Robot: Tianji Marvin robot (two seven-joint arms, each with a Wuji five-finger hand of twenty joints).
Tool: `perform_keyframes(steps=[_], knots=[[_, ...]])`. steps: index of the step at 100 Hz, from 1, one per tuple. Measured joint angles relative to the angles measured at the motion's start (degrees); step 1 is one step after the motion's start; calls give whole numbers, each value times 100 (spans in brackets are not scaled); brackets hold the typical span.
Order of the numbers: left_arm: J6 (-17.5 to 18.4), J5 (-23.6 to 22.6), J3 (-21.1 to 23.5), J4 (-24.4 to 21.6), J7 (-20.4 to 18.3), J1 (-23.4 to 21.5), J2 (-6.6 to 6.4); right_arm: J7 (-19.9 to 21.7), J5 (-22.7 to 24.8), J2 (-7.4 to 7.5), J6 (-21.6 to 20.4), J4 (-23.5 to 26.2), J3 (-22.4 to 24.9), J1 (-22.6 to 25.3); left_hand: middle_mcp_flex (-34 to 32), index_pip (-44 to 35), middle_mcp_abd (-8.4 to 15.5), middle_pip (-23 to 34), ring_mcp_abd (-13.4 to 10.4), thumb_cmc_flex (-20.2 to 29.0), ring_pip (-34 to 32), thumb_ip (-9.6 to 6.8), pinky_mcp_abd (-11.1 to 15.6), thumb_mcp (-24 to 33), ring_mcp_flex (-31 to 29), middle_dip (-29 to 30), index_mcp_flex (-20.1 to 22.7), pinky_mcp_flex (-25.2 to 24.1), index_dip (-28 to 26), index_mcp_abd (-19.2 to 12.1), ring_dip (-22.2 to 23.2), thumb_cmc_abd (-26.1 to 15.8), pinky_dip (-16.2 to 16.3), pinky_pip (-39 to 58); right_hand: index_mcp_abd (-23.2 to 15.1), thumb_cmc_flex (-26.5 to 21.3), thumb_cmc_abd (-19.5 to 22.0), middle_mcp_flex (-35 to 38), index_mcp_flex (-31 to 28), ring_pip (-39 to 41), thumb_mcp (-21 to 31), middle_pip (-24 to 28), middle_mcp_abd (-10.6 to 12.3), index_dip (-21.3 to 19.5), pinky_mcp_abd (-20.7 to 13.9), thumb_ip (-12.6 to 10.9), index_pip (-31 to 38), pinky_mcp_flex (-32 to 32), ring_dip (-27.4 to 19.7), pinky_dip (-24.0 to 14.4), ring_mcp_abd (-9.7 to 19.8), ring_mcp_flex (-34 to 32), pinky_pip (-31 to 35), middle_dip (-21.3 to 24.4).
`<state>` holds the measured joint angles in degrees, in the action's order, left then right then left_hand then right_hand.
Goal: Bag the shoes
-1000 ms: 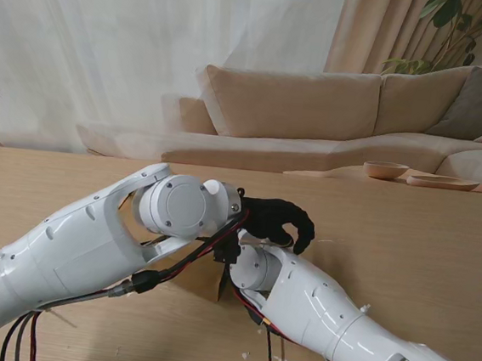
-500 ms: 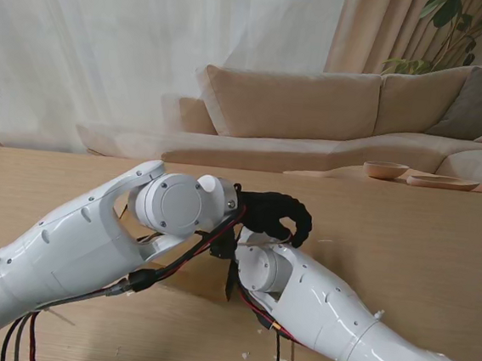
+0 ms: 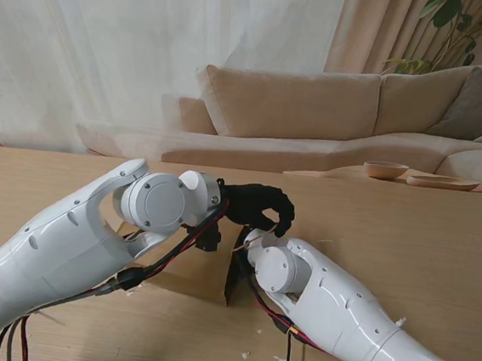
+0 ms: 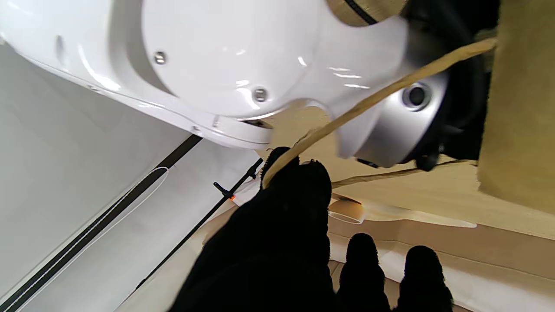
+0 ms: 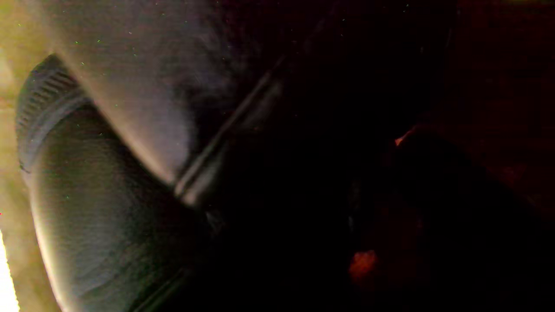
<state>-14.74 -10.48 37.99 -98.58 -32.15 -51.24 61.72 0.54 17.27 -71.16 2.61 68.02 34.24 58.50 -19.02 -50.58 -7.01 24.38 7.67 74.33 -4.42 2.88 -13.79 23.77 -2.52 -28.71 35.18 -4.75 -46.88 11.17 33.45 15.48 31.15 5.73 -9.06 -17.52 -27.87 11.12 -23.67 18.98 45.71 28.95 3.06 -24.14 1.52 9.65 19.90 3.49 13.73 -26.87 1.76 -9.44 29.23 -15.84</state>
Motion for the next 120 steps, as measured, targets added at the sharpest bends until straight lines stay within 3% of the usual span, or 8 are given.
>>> perform_keyframes(steps=[19, 25, 33, 66, 75, 108, 115, 120], knots=[[-1, -16, 16, 124, 58, -17, -7, 109, 131, 143, -19, 288, 237, 194, 0, 0, 0, 0, 0, -1, 0, -2, 0, -2, 0, 0, 0, 0, 0, -4, 0, -1, -6, 0, 0, 5, 251, 4, 0, 158, -29, 1, -1, -59, 67, 0, -25, 70, 74, -211, -3, 0, -9, 2], [-1, -40, 26, 153, 81, -23, -7, 159, 170, 193, -36, 375, 336, 276, 0, 0, 0, 0, 0, -1, 0, -2, 0, -2, 0, 0, 1, 0, 0, -5, 0, -1, -7, 0, 0, 3, 393, 4, 2, 108, -187, 1, -1, -106, 67, -189, -86, 70, 75, -252, -4, 0, -121, 3], [5, -65, 47, 175, 98, -36, -7, 202, 171, 242, -84, 459, 481, 400, 0, 0, 0, 0, 0, -1, 0, -2, 0, -2, 0, 0, 1, 0, 0, -6, 0, -1, -9, 0, 0, -12, 604, 4, 13, -75, -337, 1, -10, -112, 67, -189, -165, 64, 13, -265, -4, 0, -231, 6], [19, -194, 124, 177, 154, -101, -8, 415, 445, 489, -43, 1059, 1087, 1015, 0, 0, 0, 0, 0, -1, 0, -2, 0, -2, 0, 0, 1, 0, 0, -6, 0, -1, -14, 0, 3, -87, 688, 89, 76, -83, -501, 6, -60, -137, 71, -190, -174, 62, 10, -343, -5, 1, -288, 73], [12, -212, 144, 172, 173, -123, -9, 461, 490, 547, -22, 1275, 1355, 1262, 0, 0, 0, 0, 0, -1, 0, -2, 0, -2, 0, 0, 1, 0, 0, -6, 0, -1, -15, 0, 66, -87, 687, 99, 197, -83, -503, 90, 90, -270, 124, -189, -189, 62, 10, -390, -5, 1, -290, 29], [-73, -208, 119, 171, 270, -150, -4, 304, 393, 597, -38, 1410, 1561, 1512, 0, 0, 0, 0, 0, -1, 0, -2, 0, -2, 0, 0, 1, 0, 0, -6, 0, -1, -17, 0, 68, -165, 683, 110, 299, 233, -440, 225, 169, -283, 136, -301, -267, 256, 99, -542, -5, 1, -313, -26], [-73, -211, 100, 171, 269, -141, -4, 301, 442, 602, -20, 1438, 1566, 1521, 0, 0, 0, 0, 0, -1, 0, -2, 0, -2, 0, 0, 1, 0, 0, -7, 0, -1, -17, 0, 67, -166, 681, 118, 299, 392, -417, 239, 169, -283, 151, -301, -256, 382, 196, -728, -66, -13, 15, -40], [-73, -214, 93, 173, 266, -137, -3, 259, 487, 601, -16, 1461, 1578, 1539, 0, 0, 0, 0, 0, -1, 0, -2, 0, -3, 0, 0, 1, 0, 0, -7, 0, -2, -18, 0, 67, -467, 665, 245, 272, 667, -183, 384, 170, -283, 168, -301, -216, 643, 316, -874, -100, -175, 434, -101]])
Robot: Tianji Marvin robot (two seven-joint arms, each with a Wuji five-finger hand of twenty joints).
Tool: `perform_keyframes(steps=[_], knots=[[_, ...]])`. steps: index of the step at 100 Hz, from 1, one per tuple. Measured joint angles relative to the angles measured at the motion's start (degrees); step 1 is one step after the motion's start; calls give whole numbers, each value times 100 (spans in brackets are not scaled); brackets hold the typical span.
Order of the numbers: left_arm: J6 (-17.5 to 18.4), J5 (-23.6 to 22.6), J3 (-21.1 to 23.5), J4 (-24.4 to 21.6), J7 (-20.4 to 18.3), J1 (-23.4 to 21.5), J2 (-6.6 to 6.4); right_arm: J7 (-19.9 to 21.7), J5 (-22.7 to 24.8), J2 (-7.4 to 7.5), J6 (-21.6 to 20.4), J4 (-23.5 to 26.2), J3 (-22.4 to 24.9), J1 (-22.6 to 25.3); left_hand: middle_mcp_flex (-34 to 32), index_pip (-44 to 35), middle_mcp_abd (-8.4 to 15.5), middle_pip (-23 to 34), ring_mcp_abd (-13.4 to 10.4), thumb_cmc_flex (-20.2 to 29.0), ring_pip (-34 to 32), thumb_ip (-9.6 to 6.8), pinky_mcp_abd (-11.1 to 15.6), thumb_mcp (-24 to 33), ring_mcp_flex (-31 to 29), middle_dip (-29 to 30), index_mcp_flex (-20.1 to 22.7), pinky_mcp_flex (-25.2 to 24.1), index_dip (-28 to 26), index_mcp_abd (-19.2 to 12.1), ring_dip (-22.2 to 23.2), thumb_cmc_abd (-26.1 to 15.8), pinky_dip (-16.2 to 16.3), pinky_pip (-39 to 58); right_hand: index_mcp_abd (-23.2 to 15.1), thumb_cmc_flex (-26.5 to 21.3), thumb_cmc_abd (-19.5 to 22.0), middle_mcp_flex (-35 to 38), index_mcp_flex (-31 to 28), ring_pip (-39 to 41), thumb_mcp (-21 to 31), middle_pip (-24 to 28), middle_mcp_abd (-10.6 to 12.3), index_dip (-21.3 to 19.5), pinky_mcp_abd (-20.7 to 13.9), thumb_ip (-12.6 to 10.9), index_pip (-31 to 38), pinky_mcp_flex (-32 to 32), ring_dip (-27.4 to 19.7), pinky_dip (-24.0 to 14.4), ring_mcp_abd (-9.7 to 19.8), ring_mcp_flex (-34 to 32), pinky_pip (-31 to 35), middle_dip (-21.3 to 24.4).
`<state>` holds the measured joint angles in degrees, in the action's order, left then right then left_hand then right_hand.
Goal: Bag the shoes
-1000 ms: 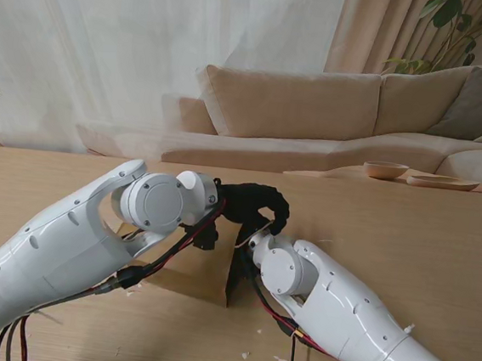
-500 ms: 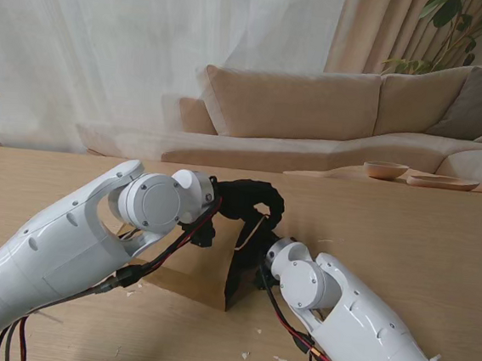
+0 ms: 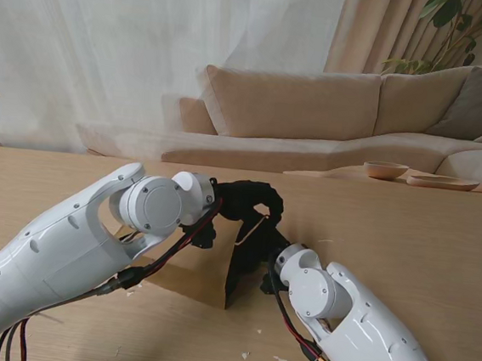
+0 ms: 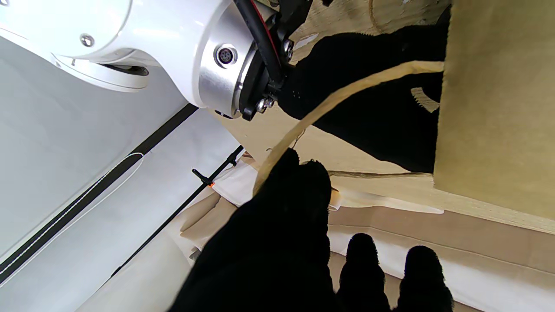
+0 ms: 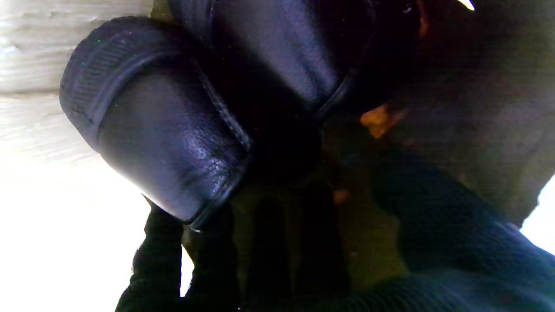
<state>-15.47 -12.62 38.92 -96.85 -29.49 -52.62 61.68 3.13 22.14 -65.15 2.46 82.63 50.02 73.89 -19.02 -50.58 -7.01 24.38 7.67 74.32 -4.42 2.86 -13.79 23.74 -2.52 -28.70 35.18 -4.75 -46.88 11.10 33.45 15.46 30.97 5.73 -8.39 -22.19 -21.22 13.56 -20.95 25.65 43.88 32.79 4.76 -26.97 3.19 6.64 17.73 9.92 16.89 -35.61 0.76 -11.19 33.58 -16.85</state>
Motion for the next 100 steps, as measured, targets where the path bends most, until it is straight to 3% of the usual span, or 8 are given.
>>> perform_keyframes(steps=[15, 23, 36, 63, 87, 100], knots=[[-28, 7, 0, 1, 7, -2, 5, -436, -17, -55, -14, -79, -23, -1, 0, 0, 0, -1, 0, 0, 0, 0, 0, 0, 0, 0, 0, 0, 0, 0, 0, 0, -4, 0, 99, -1320, -446, 656, -475, 779, 1129, 551, -19, 27, -36, -1, 826, 693, 430, 16, -145, -868, 1501, -251], [-37, 38, -8, 4, 29, 2, 11, -727, -44, -134, -73, -303, -113, -88, 0, 0, 0, -1, 0, 0, 0, 0, 0, 0, 0, 0, 0, 0, 0, 0, 0, 0, -5, 0, 144, -1730, -729, 1164, -848, 1158, 1487, 788, -72, 35, -157, -1, 1339, 1015, 639, 154, -212, -1399, 2312, -374], [-76, 146, -121, 13, 37, 79, 17, -693, -44, -193, -91, -526, -256, -266, 0, 0, 0, -1, 0, 0, 0, -1, 0, 0, 0, 0, 0, 0, 0, 0, 0, 0, -5, 0, 144, -1741, -815, 1605, -1341, 1374, 1590, 923, -76, 43, -180, -1, 1669, 1045, 759, 157, -273, -1641, 2902, -434], [-188, 462, -332, 24, 97, 240, 102, -738, -474, -310, -272, -937, -578, -640, 0, 0, 0, -1, 0, 0, 0, -1, 0, 0, 0, 0, 0, 0, 0, 0, 0, 0, -5, 0, 144, -1738, -815, 1802, -1499, 1501, 1592, 937, -84, 15, -93, -1, 1804, 1365, 778, 126, -337, -1988, 3542, -437], [-238, 630, -441, 65, 111, 340, 165, -1097, -868, -569, -402, -1269, -804, -876, 0, 0, 0, -1, 0, 90, 0, -1, 0, 0, 0, 0, 2, 0, -4, 98, 0, 0, -5, 0, 165, -1738, -815, 1805, -1537, 1501, 1592, 937, -111, 65, -90, 0, 1839, 1431, 778, 282, -337, -1990, 3457, -454], [-236, 626, -412, 62, 112, 332, 166, -1084, -787, -631, -410, -1286, -874, -943, 0, 0, 0, -1, 0, 90, 0, -1, 0, 0, 0, 0, 2, 0, -5, 98, 0, 0, -5, 0, 207, -1555, -816, 1772, -1407, 1395, 1592, 938, -168, 82, -90, -1, 1733, 1360, 774, 289, -337, -1991, 3454, -454]])
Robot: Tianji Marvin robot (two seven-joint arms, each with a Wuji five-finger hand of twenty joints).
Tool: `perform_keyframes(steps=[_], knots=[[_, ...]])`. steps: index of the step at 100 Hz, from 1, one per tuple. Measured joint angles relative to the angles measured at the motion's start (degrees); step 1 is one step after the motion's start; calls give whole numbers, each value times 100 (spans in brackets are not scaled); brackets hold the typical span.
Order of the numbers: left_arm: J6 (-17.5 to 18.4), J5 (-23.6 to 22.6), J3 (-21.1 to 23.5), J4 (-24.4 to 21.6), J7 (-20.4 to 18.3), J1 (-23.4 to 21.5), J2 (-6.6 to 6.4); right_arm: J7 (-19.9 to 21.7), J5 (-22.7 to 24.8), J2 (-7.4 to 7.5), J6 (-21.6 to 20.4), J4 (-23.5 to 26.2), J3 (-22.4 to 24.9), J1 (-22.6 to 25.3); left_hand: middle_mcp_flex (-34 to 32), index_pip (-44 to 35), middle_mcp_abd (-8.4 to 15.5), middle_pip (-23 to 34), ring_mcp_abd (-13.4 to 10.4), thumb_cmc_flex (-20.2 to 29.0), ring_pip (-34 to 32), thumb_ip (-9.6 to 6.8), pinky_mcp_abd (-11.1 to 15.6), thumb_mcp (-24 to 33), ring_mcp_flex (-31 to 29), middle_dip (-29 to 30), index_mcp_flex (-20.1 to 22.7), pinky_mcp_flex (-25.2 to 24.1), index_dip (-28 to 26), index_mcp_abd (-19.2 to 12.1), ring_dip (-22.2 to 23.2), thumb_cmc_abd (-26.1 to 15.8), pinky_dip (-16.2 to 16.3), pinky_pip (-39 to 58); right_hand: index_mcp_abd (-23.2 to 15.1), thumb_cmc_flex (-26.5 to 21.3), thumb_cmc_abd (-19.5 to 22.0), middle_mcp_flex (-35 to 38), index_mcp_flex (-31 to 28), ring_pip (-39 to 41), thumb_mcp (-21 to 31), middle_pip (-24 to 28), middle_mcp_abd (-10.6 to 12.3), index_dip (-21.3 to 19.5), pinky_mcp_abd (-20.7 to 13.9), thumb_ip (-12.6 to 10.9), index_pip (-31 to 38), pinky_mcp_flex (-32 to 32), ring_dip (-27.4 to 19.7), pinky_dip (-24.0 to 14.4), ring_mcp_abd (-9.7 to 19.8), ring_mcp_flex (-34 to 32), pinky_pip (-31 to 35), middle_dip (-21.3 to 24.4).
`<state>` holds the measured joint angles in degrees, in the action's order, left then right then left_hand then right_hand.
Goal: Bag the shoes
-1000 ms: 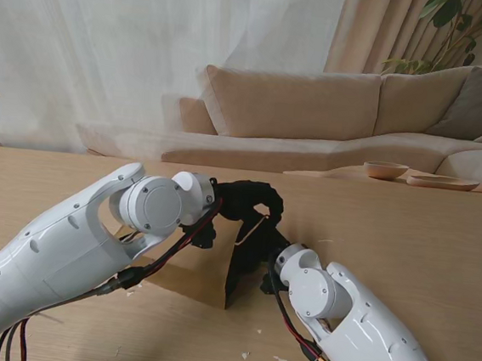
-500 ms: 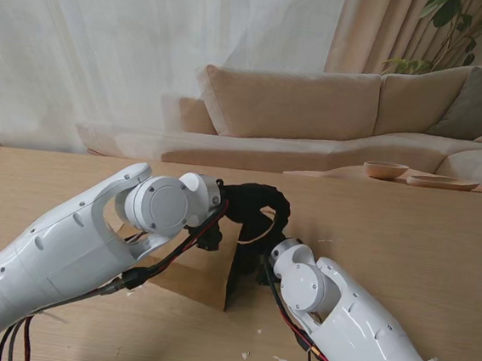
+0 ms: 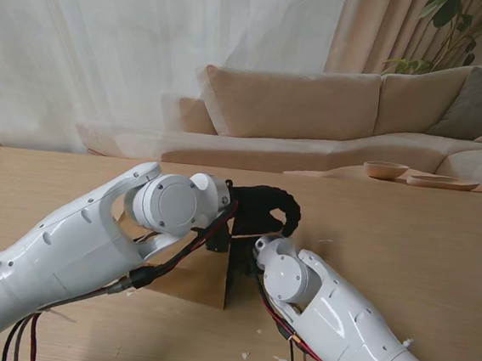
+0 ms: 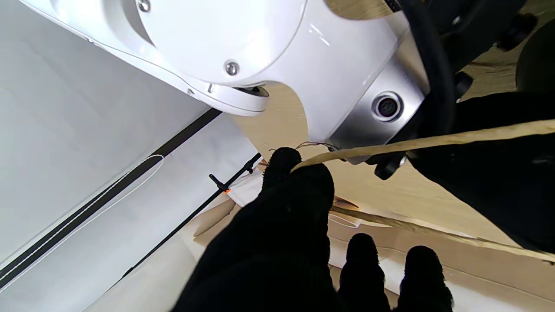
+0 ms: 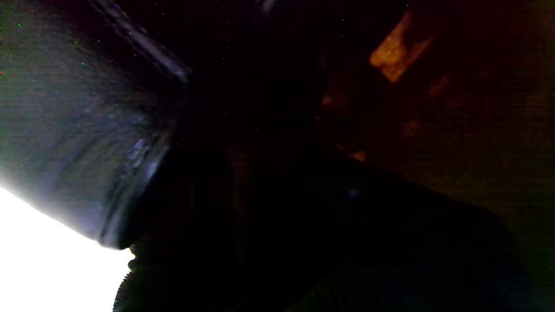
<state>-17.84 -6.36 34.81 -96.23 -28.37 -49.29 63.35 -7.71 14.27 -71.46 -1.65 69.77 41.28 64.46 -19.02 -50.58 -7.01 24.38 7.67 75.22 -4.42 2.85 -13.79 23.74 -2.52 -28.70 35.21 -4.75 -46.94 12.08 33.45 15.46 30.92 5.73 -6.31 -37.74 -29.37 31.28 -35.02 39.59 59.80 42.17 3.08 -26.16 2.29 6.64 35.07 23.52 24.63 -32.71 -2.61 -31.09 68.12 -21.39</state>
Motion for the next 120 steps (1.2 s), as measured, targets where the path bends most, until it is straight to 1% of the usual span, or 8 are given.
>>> perform_keyframes(steps=[11, 41, 76, 78, 85, 96, 108, 120], knots=[[11, -105, 40, -17, -49, -11, -9, 365, 167, 63, 182, 169, 20, 7, 0, 0, 0, 0, 0, -52, 0, 0, 0, 0, 0, 0, 0, 0, 0, -54, 0, 0, 0, 0, 0, 499, 0, -395, 339, -435, -110, -146, 16, 68, 18, 0, -273, -575, -146, 53, 0, 526, -348, 22], [134, -397, 249, 18, -33, -158, -30, 1010, 660, 424, 323, 924, 517, 472, 0, -1, 0, 0, 0, -89, 0, 0, 0, -76, 0, 0, 1, 0, 35, -168, 0, -46, -1, 0, 1, 1304, 11, -1581, 1220, -1709, -822, -937, 88, 271, 120, 0, -1097, -1922, -856, 827, 176, 1980, -3004, 396], [194, -534, 432, 114, 45, -309, -53, 1301, 992, 698, 477, 1937, 1668, 1605, 0, -1, 0, 0, 0, -90, 0, 0, 0, -88, 0, 0, 1, 0, 151, -175, 0, -49, -1, 0, 10, 1449, 93, -1849, 1428, -1848, -1154, -949, 92, 273, 121, 0, -1308, -1996, -939, 838, 215, 2164, -3706, 450], [198, -544, 445, 114, 46, -319, -55, 1307, 1010, 709, 485, 2005, 1742, 1682, 0, -1, 0, 0, 0, -90, 0, 0, 0, -90, 0, 0, 1, 0, 173, -178, 0, -50, -1, 0, 11, 1449, 115, -1850, 1429, -1854, -1153, -949, 92, 273, 121, 0, -1333, -1996, -941, 686, 214, 2164, -3853, 455], [204, -591, 493, 114, 46, -359, -63, 1327, 1106, 745, 539, 2255, 1992, 1953, 27, 134, 0, 0, 0, -95, 0, 0, 0, -257, 0, 0, 3, 0, 459, -307, 0, -66, -1, 0, 13, 1448, 150, -1850, 1430, -1871, -1153, -950, 92, 273, 121, 0, -1389, -1994, -951, 405, 214, 2164, -4091, 471], [257, -740, 573, 109, 42, -444, -90, 1359, 1294, 793, 671, 2616, 2350, 2347, 140, 1365, 0, -92, 0, -344, 0, 16, 0, -718, 0, 69, -169, 0, 1394, -446, 0, -84, -1, 0, 45, 1449, 150, -1850, 1430, -1919, -1153, -950, 92, 274, 121, 0, -1393, -1993, -975, 309, 214, 2164, -4166, 475], [410, -995, 743, 68, -32, -605, -142, 1464, 1502, 840, 786, 2933, 2721, 2735, 344, 2581, 9, -275, -2, -1101, 0, 25, 0, 77, 0, 281, -484, 0, 2129, -625, 0, -108, 0, 0, 50, 1449, 151, -1850, 1430, -1921, -1153, -949, 92, 274, 121, 0, -1395, -1993, -996, 263, 215, 2164, -4177, 476], [611, -1286, 1036, -7, -108, -867, -205, 1501, 1584, 882, 919, 3166, 3026, 3076, 492, 2976, 96, -402, -11, -1437, -1, 78, 0, 408, 0, 406, -909, 0, 2493, -735, -122, -94, -1, 0, 124, 1448, 151, -1850, 1430, -1921, -1153, -949, 92, 274, 121, 0, -1395, -1992, -997, 258, 215, 2164, -4189, 476]])
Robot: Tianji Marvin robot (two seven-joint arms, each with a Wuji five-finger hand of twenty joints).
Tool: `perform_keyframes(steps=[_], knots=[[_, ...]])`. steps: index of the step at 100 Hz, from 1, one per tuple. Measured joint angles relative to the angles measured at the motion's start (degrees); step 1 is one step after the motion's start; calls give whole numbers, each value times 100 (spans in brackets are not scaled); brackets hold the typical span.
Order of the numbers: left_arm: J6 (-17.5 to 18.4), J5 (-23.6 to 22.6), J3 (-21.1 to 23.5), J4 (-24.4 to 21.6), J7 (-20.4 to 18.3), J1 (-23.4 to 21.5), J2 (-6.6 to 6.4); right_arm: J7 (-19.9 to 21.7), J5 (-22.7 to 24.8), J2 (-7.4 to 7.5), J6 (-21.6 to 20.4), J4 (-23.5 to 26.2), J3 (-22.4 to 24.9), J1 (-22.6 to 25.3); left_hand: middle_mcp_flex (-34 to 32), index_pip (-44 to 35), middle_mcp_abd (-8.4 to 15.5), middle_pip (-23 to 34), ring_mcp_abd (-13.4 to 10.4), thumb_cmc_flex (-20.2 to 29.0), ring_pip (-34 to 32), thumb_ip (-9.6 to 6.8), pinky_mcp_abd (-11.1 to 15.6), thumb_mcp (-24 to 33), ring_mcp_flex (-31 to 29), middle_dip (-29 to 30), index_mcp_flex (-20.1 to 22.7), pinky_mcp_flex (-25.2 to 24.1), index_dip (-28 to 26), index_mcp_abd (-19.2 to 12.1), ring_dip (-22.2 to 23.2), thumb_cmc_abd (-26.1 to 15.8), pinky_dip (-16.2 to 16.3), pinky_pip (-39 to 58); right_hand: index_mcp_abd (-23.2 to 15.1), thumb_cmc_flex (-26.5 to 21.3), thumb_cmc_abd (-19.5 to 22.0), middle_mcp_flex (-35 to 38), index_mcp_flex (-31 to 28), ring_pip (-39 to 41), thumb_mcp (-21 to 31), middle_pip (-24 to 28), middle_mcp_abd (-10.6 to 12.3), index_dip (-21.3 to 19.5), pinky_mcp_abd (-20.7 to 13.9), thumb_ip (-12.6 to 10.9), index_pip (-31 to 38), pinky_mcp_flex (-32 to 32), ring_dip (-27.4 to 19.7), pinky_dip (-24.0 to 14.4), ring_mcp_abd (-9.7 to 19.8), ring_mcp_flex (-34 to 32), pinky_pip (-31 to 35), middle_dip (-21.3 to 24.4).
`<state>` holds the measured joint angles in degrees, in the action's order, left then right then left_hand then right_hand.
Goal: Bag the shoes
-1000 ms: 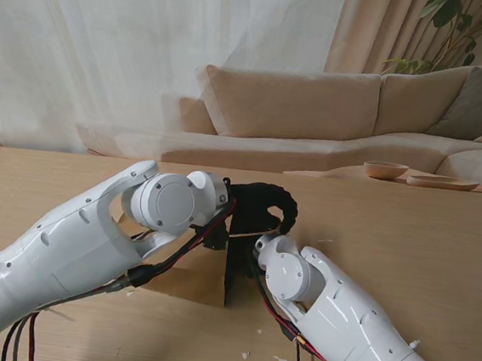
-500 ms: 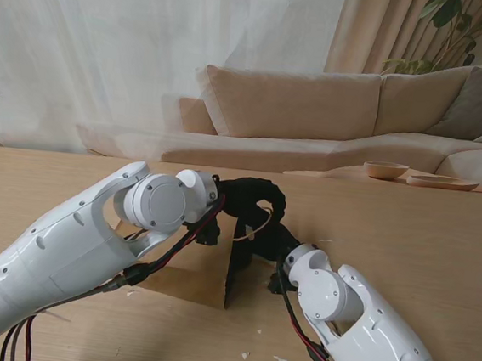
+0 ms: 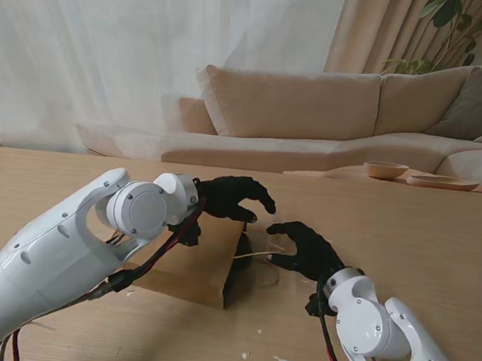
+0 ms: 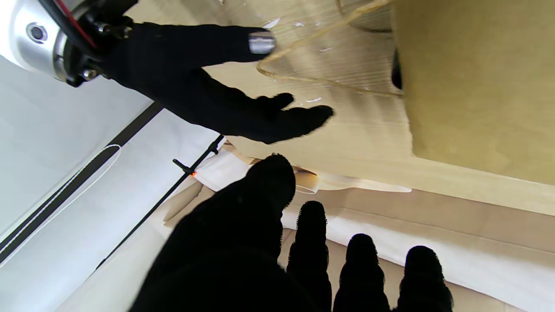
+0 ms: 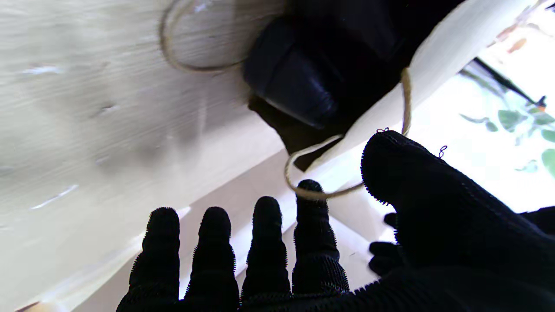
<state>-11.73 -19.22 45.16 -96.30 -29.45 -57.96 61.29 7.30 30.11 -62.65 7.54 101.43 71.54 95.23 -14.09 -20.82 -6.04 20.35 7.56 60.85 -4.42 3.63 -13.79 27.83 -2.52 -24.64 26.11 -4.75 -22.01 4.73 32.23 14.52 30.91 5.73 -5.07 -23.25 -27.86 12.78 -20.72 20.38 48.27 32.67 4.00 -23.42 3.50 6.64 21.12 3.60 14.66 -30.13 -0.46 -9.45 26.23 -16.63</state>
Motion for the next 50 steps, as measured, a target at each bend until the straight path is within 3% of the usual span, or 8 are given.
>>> perform_keyframes(steps=[13, 32, 50], knots=[[79, -133, 507, -144, 29, -471, -33, 1, 156, 22, 124, 221, 282, 331, 132, 198, 38, -95, -7, -348, -1, 7, 1, 183, 0, 86, -207, 0, 218, -18, -245, 39, -61, 0, 1, 0, 3, 0, 0, 0, -1, 0, 0, 0, 1, 0, -1, 2, 0, -5, 0, 0, -12, 0], [283, -305, 1374, -589, 423, -1532, -50, -45, 421, 46, 248, 641, 572, 779, 187, 377, 39, -428, -13, -760, 62, 9, 12, 110, 0, 321, -360, 18, 400, -20, -694, 40, -473, -21, 3, 0, 78, -2, 11, 0, -71, 0, 0, 0, 5, 0, -12, 7, 0, -66, 0, 0, -58, 0], [705, -329, 2042, -1013, 1441, -2747, -20, -564, 462, 38, 232, 967, 587, 1093, 200, 511, 39, -518, -13, -1278, 119, 9, 13, 113, 0, 480, -360, 71, 567, -20, -1026, 33, -969, -169, 6, 83, 547, -62, 88, -78, -591, -44, 0, -30, 81, 0, -143, 6, -16, -220, 0, 1, -101, 28]])
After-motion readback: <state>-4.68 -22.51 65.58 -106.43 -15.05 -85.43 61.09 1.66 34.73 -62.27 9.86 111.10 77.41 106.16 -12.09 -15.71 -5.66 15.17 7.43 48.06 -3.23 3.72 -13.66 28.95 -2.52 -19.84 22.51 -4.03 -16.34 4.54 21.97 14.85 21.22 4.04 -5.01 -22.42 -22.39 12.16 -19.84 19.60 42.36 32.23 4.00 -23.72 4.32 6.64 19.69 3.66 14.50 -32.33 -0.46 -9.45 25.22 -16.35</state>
